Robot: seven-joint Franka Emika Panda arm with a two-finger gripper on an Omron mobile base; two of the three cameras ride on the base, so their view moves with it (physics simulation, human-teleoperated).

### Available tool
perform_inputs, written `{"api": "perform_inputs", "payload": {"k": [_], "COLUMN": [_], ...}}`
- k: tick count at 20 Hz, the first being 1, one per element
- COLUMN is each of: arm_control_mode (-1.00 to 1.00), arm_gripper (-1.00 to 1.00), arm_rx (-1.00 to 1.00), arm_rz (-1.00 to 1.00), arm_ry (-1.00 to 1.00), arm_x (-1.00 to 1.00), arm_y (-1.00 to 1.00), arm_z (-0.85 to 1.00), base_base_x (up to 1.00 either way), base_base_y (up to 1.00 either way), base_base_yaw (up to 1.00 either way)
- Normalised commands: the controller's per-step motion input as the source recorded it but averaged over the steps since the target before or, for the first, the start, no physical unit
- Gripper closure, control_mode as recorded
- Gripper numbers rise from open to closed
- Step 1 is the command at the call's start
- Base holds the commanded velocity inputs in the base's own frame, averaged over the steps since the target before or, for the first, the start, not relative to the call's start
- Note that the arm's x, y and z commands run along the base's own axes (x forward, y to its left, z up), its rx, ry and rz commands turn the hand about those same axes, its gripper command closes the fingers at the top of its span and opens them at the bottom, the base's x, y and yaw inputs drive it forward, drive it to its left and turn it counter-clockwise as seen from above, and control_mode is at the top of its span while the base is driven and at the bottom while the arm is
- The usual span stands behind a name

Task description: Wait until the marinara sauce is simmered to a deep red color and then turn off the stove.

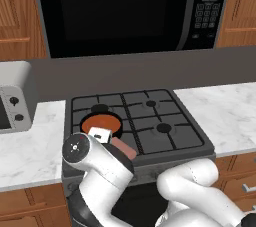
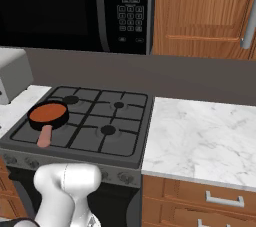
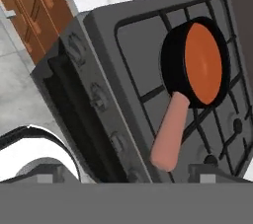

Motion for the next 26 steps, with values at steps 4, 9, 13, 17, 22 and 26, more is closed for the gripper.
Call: {"api": "perform_inputs", "payload": {"k": [4,9,13,17,22,26], "arm_control_mode": [-1.00,-1.00,-1.00,-1.00,-1.00,-1.00], "arm_gripper": [-1.00,-1.00,-1.00,-1.00,-1.00,-1.00], "arm_rx": [-0.12,-0.12,-0.14,-0.19,-0.23,-0.22], "arm_rz": [0.32,0.32,0.27,0.18,0.09,0.00], "arm_ry": [-0.06,-0.01,-0.02,-0.11,-0.14,-0.07], "arm_x": [-0.04,0.00,0.00,0.00,0.00,0.00], "arm_y": [0.20,0.23,0.38,0.38,0.25,0.12], "arm_z": [-0.44,-0.49,-0.33,-0.25,-0.24,-0.18], "base_base_x": [0.00,0.00,0.00,0.00,0.00,0.00], "base_base_y": [0.00,0.00,0.00,0.00,0.00,0.00], "base_base_yaw": [0.00,0.00,0.00,0.00,0.00,0.00]}}
